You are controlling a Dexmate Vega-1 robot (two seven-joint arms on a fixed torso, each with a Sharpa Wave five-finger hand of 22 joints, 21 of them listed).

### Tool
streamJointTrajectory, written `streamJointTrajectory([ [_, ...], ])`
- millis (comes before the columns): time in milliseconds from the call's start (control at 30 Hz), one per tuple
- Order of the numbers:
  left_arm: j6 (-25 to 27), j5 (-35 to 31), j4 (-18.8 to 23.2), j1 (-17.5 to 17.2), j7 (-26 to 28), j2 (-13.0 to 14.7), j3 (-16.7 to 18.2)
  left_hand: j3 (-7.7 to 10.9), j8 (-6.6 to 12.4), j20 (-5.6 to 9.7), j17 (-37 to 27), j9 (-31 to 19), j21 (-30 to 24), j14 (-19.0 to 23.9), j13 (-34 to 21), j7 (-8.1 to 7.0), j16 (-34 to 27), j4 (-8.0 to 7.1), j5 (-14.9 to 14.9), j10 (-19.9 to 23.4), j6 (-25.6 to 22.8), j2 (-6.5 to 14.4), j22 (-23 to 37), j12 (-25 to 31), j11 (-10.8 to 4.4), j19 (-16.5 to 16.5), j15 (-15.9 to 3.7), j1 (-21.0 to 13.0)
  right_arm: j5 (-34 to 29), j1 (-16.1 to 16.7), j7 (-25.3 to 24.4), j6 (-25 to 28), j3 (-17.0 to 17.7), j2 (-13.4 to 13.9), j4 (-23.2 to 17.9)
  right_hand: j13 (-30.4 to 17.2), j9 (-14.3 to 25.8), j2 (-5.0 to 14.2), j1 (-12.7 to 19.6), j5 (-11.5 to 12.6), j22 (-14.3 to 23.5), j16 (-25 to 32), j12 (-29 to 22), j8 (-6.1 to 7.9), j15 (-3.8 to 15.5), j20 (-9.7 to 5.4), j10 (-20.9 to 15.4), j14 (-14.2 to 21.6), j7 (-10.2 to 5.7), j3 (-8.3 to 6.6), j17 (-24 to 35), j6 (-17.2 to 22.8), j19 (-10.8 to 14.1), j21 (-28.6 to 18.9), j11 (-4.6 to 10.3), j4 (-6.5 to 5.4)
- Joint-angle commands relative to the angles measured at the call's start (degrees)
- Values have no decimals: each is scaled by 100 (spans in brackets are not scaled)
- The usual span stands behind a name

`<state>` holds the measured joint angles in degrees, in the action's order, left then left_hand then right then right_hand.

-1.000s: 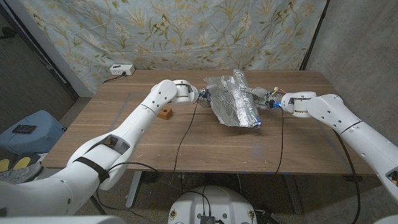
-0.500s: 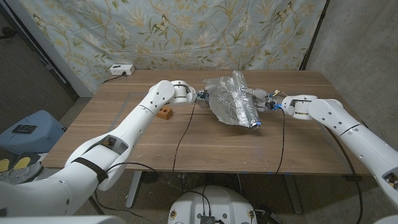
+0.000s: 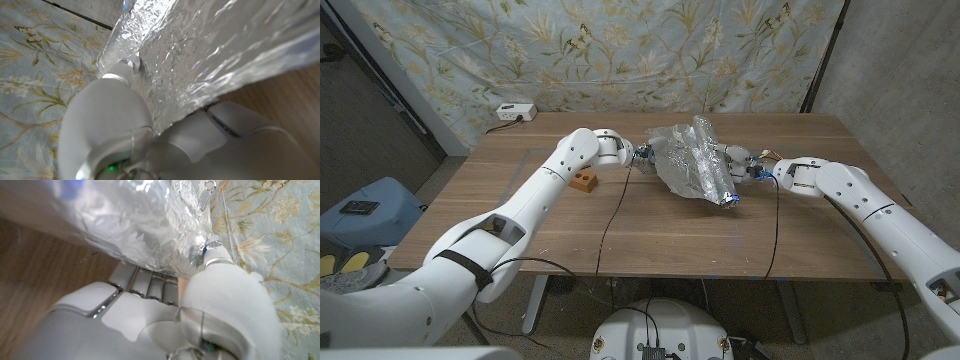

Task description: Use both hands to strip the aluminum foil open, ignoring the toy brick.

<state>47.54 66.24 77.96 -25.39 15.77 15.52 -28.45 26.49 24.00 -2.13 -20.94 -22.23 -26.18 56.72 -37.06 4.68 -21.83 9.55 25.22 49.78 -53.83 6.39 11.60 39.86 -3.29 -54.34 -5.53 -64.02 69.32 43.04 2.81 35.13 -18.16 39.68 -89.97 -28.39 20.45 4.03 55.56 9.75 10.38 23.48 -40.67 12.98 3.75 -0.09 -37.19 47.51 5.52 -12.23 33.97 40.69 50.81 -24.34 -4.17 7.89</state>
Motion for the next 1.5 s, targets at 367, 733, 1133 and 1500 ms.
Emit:
streamJointTrajectory([
  [367,88,-135,-186,120,-341,21,-20,34,78,40,-65,-65,-68,57,-80,12,-19,-12,-9,170,-39,3,26,30,-86,-9,-28,-64,491,114,336,-30,125,-209,413,26,-8,-30,-74,29,12,-55,73,-47,-22,80,87,-44,14,42,2,-119,-78,32,-65,16],
  [733,82,-201,-144,116,-449,52,-27,42,113,54,-117,-115,-106,78,-139,7,-34,-2,-16,184,-37,-3,28,38,-84,-14,-40,-81,597,202,588,-119,192,-249,531,62,-39,-106,-194,21,6,-158,178,-137,-88,178,277,-166,56,125,-36,-328,-169,87,-153,-16],
  [1133,67,-211,221,-8,-391,172,4,59,128,63,-159,-129,-138,77,-210,5,-24,-3,-20,194,-35,-6,29,45,-81,16,-50,-86,554,231,908,-270,206,-252,615,86,-68,-137,-234,36,3,-237,252,-167,-135,279,399,-299,49,166,-54,-440,-306,164,-202,-13],
  [1500,64,-109,500,-145,-229,248,58,69,139,71,-192,-128,-164,83,-262,4,-21,-4,-24,203,-53,-13,30,51,-81,33,-63,-87,561,273,1070,-317,244,-227,639,130,-94,-157,-314,46,2,-316,365,-197,-188,359,572,-431,78,215,-76,-591,-398,225,-252,-38],
])
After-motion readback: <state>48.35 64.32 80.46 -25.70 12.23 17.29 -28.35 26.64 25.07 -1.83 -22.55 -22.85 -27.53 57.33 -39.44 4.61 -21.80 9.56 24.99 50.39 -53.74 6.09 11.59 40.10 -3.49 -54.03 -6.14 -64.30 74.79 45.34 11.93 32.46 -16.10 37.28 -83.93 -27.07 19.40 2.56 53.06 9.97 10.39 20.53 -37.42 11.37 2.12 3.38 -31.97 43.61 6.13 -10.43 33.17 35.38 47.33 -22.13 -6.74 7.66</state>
